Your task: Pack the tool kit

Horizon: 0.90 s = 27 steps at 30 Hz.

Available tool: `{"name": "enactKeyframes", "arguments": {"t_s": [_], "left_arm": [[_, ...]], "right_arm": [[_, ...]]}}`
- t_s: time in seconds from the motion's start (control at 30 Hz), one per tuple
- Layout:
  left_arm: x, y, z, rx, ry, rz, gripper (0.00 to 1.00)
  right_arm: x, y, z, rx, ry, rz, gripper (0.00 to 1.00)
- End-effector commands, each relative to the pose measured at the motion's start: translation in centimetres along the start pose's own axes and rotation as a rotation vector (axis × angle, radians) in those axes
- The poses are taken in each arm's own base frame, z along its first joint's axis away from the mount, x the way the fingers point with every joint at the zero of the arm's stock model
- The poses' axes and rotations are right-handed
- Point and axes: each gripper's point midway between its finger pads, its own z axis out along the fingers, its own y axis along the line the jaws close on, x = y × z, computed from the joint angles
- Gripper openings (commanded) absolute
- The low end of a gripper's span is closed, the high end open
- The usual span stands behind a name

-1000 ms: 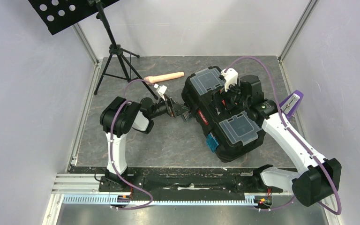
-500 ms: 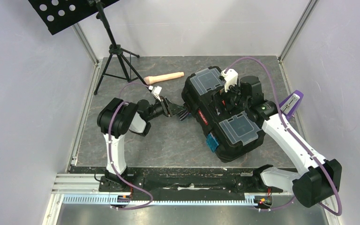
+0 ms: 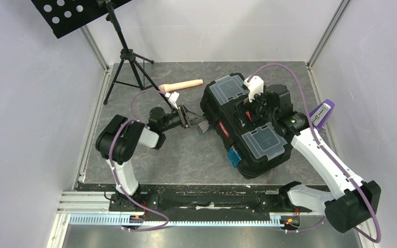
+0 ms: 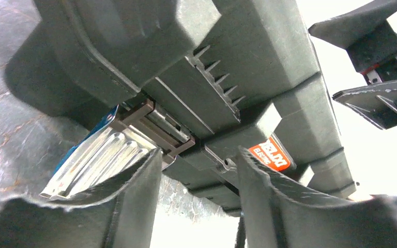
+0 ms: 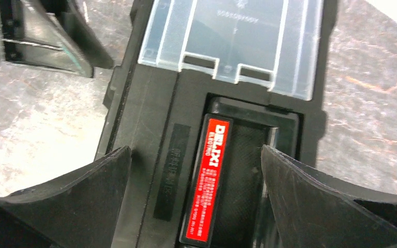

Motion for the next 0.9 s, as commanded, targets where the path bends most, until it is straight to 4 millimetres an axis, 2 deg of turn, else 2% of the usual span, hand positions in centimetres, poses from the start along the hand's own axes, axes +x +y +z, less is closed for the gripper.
{"name": "enactKeyframes", "arguments": {"t_s": [0.0, 0.17, 0.27, 0.37, 0.5, 0.87], "left_arm": [[-0.8, 0.7, -1.6, -0.144, -0.052, 0.041, 0.67], [-1.7, 1.4, -3.4, -0.260, -0.180, -0.009, 0.77], [-0.6, 1.8, -3.7, -0.290, -0.191, -0.056, 0.82], [0.5, 2.5, -3.6, -0.305, -0.218, -0.143, 0.83], [1.2, 2.4, -2.9, -0.259, -0.267, -0.248, 0.84], [2.9, 3.3, -1.7, -0.275, -0.220, -0.177, 0.84]], "right_arm": [[-4.8, -1.4, -2.5, 0.084, -0.111, -0.114, 0.98], [-6.6, 0.3, -3.1, 0.048, -0.169, -0.236, 0.98], [-7.3, 0.7, -3.3, 0.067, -0.176, -0.291, 0.98], [-7.4, 1.1, -3.1, 0.062, -0.173, -0.297, 0.98], [-7.1, 1.9, -2.7, 0.044, -0.169, -0.293, 0.98], [-6.7, 4.2, -2.0, 0.008, -0.155, -0.359, 0.98]]}}
